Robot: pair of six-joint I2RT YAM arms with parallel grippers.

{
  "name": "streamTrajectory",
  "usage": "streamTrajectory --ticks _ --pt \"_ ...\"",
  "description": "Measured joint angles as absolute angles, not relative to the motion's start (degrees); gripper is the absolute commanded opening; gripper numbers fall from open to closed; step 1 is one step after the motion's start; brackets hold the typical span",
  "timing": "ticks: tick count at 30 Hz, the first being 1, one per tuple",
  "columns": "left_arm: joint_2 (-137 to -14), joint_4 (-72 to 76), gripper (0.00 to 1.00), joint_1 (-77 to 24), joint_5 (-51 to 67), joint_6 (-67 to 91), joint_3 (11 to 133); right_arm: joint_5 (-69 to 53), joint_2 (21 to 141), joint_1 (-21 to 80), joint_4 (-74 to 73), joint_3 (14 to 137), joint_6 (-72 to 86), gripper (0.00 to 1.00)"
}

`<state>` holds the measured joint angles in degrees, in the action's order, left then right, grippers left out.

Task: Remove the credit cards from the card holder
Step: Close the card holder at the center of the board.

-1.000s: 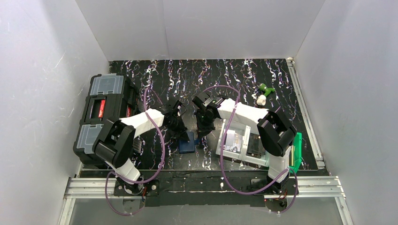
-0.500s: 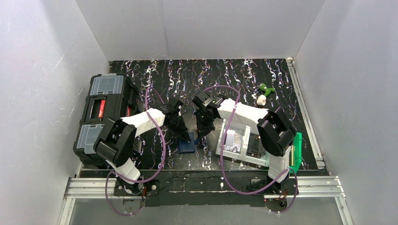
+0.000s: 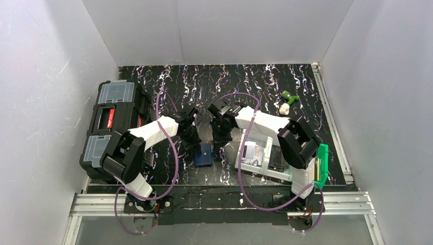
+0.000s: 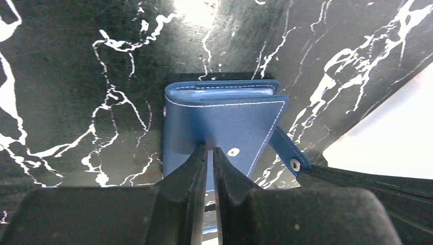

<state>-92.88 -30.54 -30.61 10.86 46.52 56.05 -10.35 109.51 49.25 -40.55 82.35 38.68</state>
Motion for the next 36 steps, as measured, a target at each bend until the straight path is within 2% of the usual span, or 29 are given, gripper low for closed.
streamTrajectory --ticks 17,36 --pt "-93.4 -31.4 0.08 -30.6 9.6 45.3 56.0 -15.1 116.8 50.3 -39.8 88.8 39.4 0.01" --pt "-93.4 -31.4 0.08 -30.6 10.6 44.7 56.0 -19.6 119.9 50.3 -35.8 88.3 43.8 0.01"
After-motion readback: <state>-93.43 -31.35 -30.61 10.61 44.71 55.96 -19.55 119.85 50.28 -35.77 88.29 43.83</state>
